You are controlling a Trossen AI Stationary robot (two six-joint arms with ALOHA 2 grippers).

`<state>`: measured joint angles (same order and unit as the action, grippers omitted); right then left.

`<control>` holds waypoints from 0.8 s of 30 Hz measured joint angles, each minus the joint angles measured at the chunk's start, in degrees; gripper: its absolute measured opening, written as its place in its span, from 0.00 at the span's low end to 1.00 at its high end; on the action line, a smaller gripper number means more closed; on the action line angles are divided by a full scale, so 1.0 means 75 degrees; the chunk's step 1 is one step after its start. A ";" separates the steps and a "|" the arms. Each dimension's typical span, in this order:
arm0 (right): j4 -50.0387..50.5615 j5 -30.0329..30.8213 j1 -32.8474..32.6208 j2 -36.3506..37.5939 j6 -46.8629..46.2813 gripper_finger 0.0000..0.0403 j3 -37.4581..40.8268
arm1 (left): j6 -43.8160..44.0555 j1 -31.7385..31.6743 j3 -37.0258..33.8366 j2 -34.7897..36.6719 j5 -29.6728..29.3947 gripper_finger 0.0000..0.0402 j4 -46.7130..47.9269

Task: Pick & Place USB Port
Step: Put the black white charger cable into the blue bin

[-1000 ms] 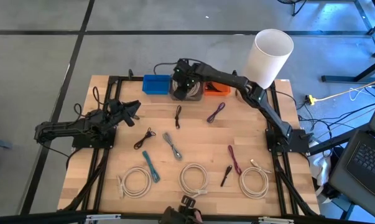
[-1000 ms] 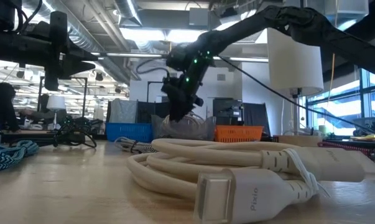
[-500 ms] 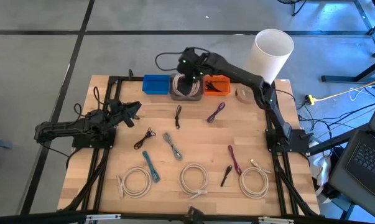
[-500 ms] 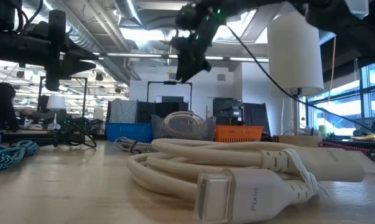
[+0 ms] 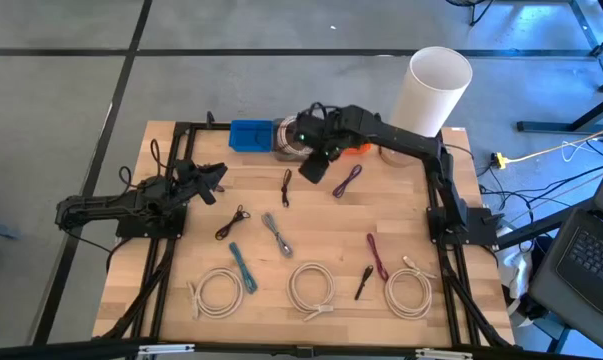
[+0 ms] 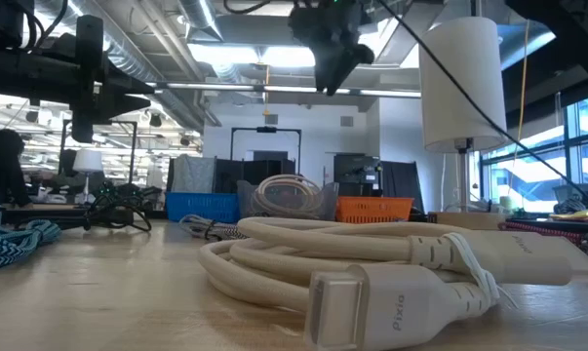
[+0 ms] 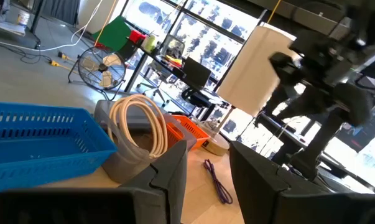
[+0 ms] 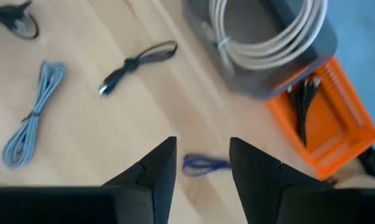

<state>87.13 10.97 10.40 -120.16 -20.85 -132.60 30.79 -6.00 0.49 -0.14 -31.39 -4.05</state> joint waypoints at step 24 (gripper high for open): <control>0.0209 0.0220 -0.1518 0.0163 -0.2014 0.37 0.0507 | 0.0343 0.0013 0.0186 -0.0198 0.3656 0.28 0.0900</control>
<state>88.70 12.62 -0.98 -118.93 -35.96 -128.79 33.36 -5.90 1.88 -1.62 -3.98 2.70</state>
